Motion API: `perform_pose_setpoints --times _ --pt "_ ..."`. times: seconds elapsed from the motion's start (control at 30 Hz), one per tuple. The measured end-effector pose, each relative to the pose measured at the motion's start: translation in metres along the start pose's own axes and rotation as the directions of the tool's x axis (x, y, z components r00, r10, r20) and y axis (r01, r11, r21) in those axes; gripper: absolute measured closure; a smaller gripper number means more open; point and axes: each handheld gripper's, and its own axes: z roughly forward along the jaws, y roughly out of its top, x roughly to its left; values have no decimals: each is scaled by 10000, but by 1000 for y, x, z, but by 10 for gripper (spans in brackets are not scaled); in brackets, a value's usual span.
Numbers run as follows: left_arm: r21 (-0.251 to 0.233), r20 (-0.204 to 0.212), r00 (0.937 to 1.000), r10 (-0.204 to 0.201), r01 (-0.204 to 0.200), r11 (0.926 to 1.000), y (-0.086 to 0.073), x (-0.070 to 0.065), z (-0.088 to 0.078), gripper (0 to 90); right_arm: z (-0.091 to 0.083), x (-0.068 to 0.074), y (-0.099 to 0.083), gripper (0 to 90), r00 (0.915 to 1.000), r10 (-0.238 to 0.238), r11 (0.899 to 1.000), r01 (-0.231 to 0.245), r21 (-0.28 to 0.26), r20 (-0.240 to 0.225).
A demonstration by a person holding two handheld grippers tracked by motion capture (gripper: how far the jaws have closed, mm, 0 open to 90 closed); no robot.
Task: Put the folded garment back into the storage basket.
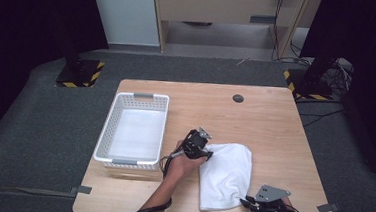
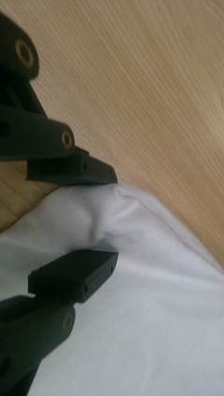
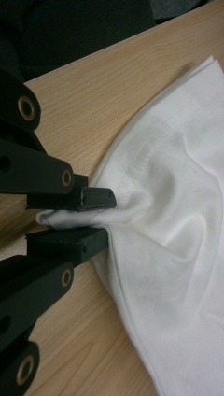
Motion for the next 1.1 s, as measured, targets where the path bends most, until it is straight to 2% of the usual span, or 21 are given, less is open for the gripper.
perform_pose_setpoints --times 0.13,0.33,0.53,0.83,1.1 --pt "83 10 10000 -85 85 9999 1 -3 0 641 0 0 0 804 10000 -23 10000 23 30 11" --pt "-5 23 9989 -478 478 9989 -1 -6 -1 722 0 0 0 805 10000 -78 10000 78 -21 -27" --pt "-22 -280 9991 -328 328 9995 0 -13 -1 790 0 1 0 809 9998 -200 9998 200 -24 34" --pt "-30 -425 9987 -274 273 9996 1 -16 -3 811 -2 3 1 815 9997 -264 9996 264 19 -1" --pt "-280 -525 9982 -280 265 9993 0 -19 -10 814 -7 5 7 817 9994 -350 9994 349 -43 -69"
